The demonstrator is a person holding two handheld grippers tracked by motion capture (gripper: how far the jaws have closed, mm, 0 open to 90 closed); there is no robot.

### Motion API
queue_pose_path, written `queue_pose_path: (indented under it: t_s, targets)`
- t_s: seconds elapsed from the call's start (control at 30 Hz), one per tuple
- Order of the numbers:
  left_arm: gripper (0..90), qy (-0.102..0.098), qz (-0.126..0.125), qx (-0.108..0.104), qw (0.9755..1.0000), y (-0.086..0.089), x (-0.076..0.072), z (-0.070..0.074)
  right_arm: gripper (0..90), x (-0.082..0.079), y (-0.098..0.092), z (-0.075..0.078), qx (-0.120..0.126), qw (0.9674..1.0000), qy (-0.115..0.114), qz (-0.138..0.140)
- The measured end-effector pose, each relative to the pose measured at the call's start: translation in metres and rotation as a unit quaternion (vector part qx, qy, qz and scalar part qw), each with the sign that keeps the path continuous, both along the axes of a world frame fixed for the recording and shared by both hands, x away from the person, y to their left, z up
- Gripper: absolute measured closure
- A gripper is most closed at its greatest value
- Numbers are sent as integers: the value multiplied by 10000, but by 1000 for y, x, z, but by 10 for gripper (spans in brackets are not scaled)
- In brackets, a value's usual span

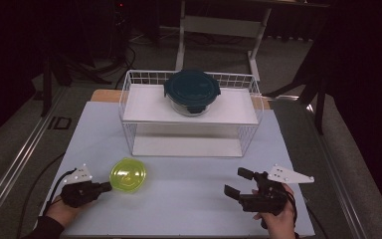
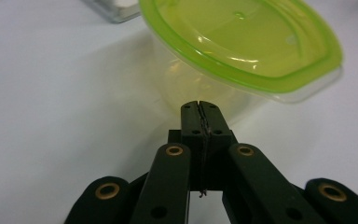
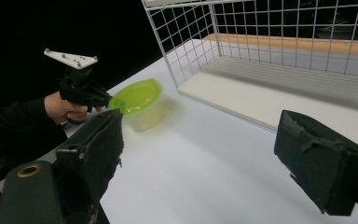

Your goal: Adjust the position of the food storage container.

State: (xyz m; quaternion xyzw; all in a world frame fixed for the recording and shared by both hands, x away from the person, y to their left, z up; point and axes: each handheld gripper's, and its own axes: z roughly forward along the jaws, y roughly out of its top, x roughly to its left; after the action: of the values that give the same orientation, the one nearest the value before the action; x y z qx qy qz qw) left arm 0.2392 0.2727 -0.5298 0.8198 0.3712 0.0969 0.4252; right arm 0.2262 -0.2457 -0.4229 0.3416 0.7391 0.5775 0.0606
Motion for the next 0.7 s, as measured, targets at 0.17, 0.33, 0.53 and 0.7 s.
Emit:
queue_pose_path:
  t_s: [0.17,0.33,0.53,0.7]
  targets:
    - [894,42,-236,16,9997,-16,1,-1,151,0,0,0,9,10000,0,1]
    - [894,79,-167,120,9998,-15,4,-2,151,0,-1,0,-4,10000,0,-4]
    - [894,22,105,-7,9999,-7,13,0,151,0,-2,1,17,10000,6,-4]
    - [895,96,36,-5,9999,-12,18,-3,151,-1,-3,0,0,10000,-3,-20]
